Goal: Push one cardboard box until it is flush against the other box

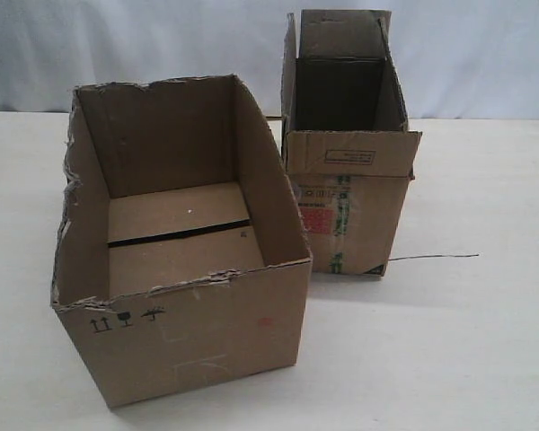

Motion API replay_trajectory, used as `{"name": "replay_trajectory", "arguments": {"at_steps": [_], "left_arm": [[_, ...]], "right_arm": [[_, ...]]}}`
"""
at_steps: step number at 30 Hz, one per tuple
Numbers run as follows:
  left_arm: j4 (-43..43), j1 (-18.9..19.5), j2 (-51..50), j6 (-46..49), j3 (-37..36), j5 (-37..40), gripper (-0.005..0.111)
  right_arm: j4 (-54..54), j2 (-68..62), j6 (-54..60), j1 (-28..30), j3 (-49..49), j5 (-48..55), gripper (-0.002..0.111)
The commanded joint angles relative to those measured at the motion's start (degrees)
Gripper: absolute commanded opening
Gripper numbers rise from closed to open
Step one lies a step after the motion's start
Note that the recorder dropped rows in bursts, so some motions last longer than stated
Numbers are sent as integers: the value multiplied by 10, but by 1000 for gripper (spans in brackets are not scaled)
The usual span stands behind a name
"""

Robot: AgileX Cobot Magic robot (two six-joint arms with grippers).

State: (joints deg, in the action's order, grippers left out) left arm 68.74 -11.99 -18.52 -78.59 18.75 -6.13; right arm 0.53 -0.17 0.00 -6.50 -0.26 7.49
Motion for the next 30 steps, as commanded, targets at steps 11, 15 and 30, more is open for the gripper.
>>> {"name": "replay_trajectory", "arguments": {"at_steps": [11,15,30], "left_arm": [[191,-3,-253,433,181,475,0],[39,-22,-335,637,220,638,0],[-583,-238,-320,865,370,761,0]], "right_arm": [[-1,2,0,-3,3,1,5],[-1,2,0,-3,3,1,5],[-1,2,0,-3,3,1,5]]}}
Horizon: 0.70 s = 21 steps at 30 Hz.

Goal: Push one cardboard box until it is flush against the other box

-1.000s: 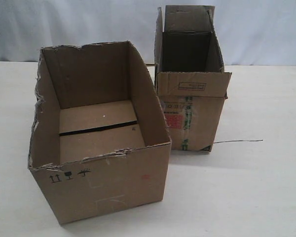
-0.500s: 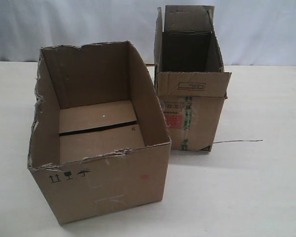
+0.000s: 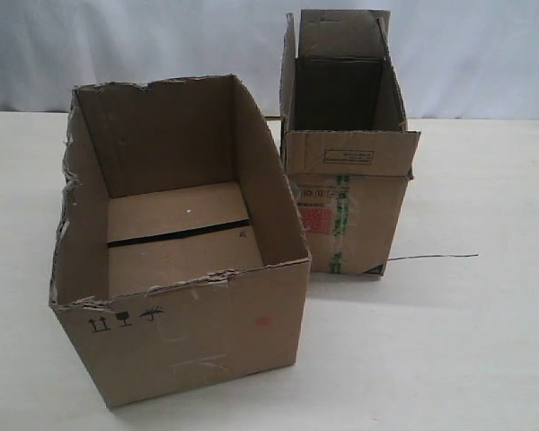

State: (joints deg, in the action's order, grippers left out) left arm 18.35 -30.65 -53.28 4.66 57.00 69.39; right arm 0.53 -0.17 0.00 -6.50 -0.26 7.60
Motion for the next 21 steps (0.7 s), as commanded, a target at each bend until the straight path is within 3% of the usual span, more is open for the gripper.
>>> {"name": "replay_trajectory", "arguments": {"at_steps": [1,7,12,21], "left_arm": [[-96,-68,30,41,-19,6,0],[-201,-152,29,85,-33,4,0],[-209,-205,0,85,-32,-17,0],[-192,-213,-169,110,13,-9,0]], "right_arm": [[-1,2,0,-3,3,0,5],[-1,2,0,-3,3,0,5],[-1,2,0,-3,3,0,5],[-1,2,0,-3,3,0,5]]}}
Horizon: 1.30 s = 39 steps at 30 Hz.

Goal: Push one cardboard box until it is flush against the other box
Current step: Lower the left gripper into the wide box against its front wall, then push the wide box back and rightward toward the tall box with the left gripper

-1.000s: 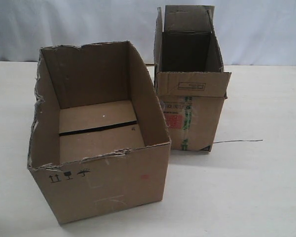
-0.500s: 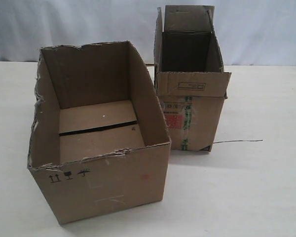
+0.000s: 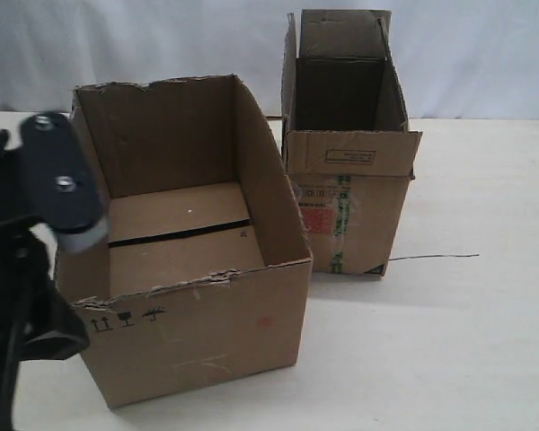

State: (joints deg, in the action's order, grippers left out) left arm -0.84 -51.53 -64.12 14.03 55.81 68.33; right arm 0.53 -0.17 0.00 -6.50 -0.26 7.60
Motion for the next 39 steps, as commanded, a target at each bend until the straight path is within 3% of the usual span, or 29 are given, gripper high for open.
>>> {"name": "replay_trajectory", "arguments": {"at_steps": [1,16,20,31,39], "left_arm": [[0,-5,-73,22,33,3,0],[-21,-11,-124,41,56,-62,0],[-18,-11,-164,41,56,-43,0],[86,-10,-201,38,56,-53,0],[132,37,-201,44,56,-73,0]], "right_arm": [[-1,2,0,-3,3,0,5],[-1,2,0,-3,3,0,5],[-1,2,0,-3,3,0,5],[-1,2,0,-3,3,0,5],[-1,2,0,-3,3,0,5]]}}
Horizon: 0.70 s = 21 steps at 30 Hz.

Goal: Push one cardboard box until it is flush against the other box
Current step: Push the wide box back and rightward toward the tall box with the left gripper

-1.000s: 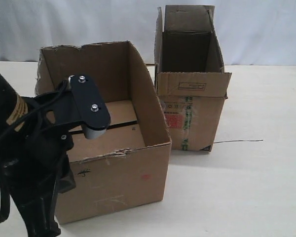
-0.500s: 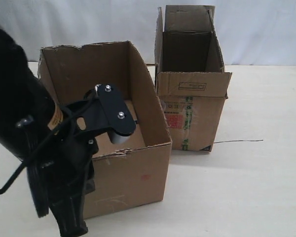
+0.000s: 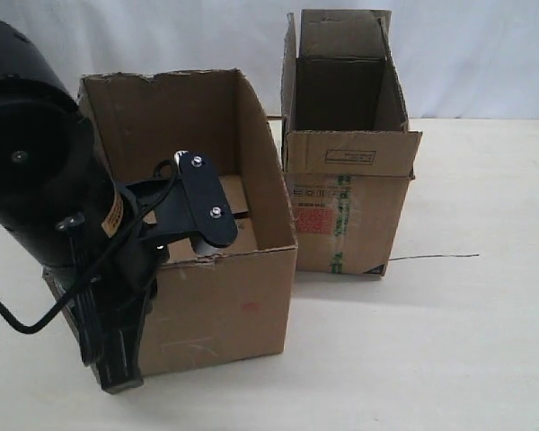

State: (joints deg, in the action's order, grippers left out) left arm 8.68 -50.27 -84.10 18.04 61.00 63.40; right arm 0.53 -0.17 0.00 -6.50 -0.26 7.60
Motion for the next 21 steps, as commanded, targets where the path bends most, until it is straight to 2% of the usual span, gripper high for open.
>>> {"name": "replay_trajectory", "arguments": {"at_steps": [1,13,21], "left_arm": [[43,29,-1,8,4,-29,0],[45,120,-7,91,4,-181,0],[42,152,-39,108,4,-247,0]], "right_arm": [[-1,2,0,-3,3,0,5],[-1,2,0,-3,3,0,5],[-1,2,0,-3,3,0,5]]}}
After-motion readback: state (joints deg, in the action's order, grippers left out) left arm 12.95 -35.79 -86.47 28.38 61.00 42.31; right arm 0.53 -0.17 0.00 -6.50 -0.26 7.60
